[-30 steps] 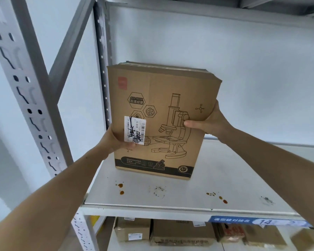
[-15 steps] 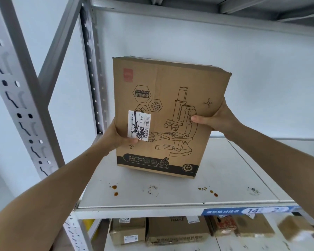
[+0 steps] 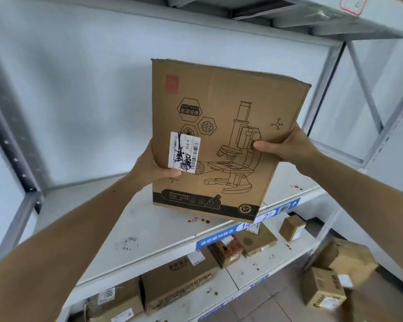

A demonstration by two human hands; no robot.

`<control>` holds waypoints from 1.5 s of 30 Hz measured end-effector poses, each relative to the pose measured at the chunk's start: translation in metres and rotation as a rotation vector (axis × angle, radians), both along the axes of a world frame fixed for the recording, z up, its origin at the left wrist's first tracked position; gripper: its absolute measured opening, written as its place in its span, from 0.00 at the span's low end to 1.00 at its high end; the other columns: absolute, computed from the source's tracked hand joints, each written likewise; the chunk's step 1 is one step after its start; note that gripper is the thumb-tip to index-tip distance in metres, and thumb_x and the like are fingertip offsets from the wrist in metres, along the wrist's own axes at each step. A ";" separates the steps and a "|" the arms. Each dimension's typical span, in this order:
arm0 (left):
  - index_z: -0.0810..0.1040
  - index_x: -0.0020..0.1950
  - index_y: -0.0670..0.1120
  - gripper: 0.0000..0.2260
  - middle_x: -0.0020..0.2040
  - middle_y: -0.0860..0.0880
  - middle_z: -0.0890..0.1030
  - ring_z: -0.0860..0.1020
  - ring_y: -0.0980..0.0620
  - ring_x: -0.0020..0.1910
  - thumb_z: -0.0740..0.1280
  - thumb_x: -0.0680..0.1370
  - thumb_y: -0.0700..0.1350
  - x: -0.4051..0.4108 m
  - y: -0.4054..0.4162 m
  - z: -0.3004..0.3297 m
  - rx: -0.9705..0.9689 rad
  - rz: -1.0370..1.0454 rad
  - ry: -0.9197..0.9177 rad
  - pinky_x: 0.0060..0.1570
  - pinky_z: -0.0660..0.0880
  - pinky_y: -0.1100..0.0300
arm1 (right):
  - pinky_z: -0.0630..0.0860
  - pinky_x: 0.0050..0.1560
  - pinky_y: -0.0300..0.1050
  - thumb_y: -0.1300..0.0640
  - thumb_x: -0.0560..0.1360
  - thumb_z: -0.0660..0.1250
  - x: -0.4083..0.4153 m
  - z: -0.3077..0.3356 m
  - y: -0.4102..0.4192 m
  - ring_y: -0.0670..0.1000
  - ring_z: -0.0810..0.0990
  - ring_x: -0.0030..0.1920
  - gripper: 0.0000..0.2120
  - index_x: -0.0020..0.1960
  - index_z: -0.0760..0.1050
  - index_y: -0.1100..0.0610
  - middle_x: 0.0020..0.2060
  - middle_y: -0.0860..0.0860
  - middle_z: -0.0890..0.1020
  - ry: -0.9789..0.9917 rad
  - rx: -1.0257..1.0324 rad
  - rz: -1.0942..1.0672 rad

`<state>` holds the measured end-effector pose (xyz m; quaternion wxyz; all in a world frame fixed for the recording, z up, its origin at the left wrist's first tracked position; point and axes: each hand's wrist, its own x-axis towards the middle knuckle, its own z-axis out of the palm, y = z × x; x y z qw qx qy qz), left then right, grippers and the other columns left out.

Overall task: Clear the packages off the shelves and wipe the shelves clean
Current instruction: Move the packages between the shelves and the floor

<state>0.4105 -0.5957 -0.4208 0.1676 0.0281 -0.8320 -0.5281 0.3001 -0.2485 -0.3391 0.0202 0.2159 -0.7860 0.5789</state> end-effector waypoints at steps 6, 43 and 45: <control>0.61 0.74 0.56 0.51 0.67 0.56 0.75 0.73 0.52 0.67 0.84 0.57 0.51 -0.045 0.104 0.002 -0.050 -0.099 -0.002 0.66 0.72 0.43 | 0.84 0.45 0.49 0.46 0.54 0.85 0.020 0.000 0.113 0.47 0.83 0.55 0.43 0.66 0.73 0.49 0.54 0.44 0.84 -0.016 0.022 -0.166; 0.62 0.73 0.53 0.50 0.64 0.54 0.77 0.73 0.51 0.65 0.85 0.57 0.42 -0.176 0.652 -0.302 0.008 -0.458 -0.538 0.67 0.70 0.45 | 0.77 0.62 0.52 0.40 0.54 0.85 -0.008 -0.306 0.657 0.49 0.79 0.58 0.47 0.67 0.70 0.49 0.56 0.44 0.81 -0.581 0.253 -0.627; 0.64 0.71 0.59 0.49 0.63 0.55 0.77 0.74 0.52 0.64 0.85 0.56 0.44 -0.179 0.664 -0.332 0.012 -0.440 -0.580 0.66 0.71 0.45 | 0.74 0.63 0.47 0.45 0.58 0.84 -0.018 -0.337 0.670 0.49 0.77 0.59 0.44 0.69 0.68 0.50 0.57 0.44 0.80 -0.617 0.252 -0.621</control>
